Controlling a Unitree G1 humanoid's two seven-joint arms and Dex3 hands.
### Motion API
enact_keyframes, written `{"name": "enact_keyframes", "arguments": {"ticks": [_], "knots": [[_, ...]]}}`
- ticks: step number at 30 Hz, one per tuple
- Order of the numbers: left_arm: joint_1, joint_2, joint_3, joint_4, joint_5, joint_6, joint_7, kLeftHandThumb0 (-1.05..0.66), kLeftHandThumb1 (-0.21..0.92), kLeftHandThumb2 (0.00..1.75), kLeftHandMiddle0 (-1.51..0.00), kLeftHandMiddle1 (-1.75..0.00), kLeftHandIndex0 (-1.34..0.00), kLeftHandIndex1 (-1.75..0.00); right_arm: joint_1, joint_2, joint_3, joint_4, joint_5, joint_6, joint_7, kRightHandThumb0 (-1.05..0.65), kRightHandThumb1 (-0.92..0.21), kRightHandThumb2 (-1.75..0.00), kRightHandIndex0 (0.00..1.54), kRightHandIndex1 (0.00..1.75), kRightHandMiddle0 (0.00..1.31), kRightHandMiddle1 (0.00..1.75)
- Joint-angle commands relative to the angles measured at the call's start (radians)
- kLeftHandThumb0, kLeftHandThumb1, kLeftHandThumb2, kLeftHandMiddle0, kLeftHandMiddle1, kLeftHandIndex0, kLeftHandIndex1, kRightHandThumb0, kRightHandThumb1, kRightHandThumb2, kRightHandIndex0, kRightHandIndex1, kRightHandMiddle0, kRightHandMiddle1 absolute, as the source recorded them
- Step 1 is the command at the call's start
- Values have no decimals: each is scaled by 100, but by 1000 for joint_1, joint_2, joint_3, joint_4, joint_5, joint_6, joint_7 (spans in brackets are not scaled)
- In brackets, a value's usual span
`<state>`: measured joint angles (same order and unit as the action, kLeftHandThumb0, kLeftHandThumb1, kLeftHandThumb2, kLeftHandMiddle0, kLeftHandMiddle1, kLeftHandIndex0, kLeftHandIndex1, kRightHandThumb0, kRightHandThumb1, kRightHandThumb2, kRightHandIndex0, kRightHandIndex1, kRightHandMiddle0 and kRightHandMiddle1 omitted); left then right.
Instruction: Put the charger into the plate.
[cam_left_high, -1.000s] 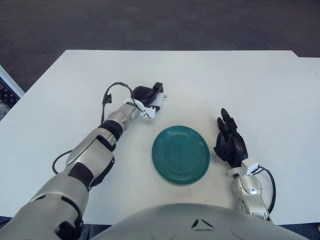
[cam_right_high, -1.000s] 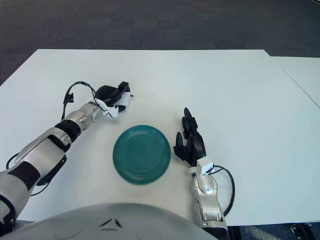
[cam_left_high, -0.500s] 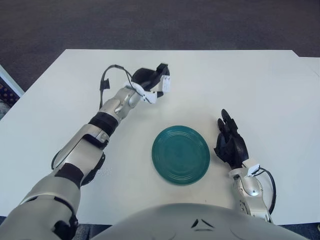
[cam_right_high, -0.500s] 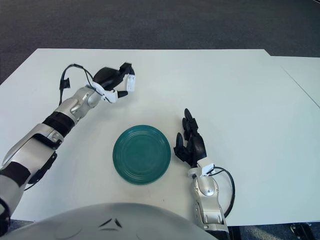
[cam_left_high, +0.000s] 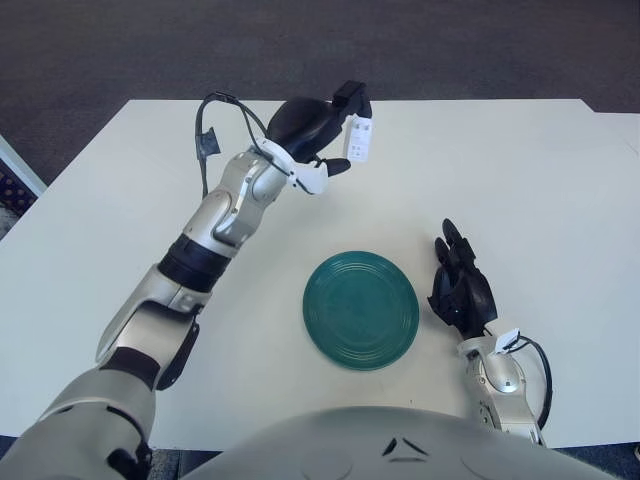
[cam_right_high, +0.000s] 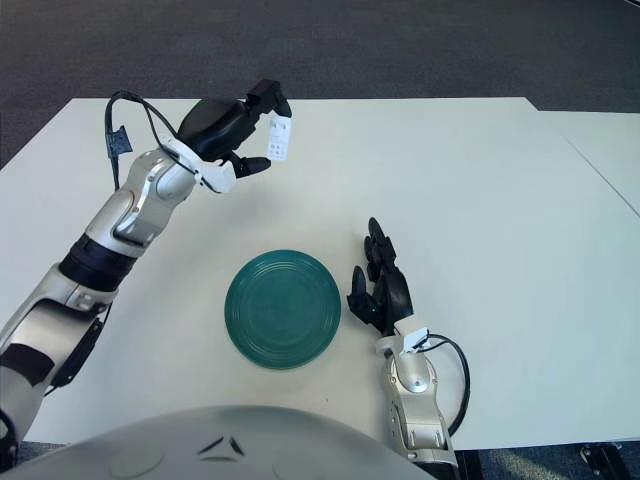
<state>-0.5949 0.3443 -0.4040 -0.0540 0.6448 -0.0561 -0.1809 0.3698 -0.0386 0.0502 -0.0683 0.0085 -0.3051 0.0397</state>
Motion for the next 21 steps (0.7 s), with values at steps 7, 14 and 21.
{"name": "enact_keyframes", "arguments": {"ticks": [7, 14, 21], "knots": [[168, -10, 17, -61, -107, -30, -65, -51, 20, 145, -115, -175, -70, -175, 20, 2, 5, 49, -11, 26, 4, -105, -92, -85, 0, 0, 0, 0], [179, -17, 34, -72, -103, -36, -83, -52, 20, 146, -115, -175, -71, -175, 24, 5, 9, 45, -14, 24, 2, -105, -92, -86, 0, 0, 0, 0], [212, 128, -142, -533, -85, -60, -477, -44, 43, 117, -95, -175, -52, -175, 20, -2, 6, 49, -80, -28, -40, -100, -92, -94, 0, 0, 0, 0]]}}
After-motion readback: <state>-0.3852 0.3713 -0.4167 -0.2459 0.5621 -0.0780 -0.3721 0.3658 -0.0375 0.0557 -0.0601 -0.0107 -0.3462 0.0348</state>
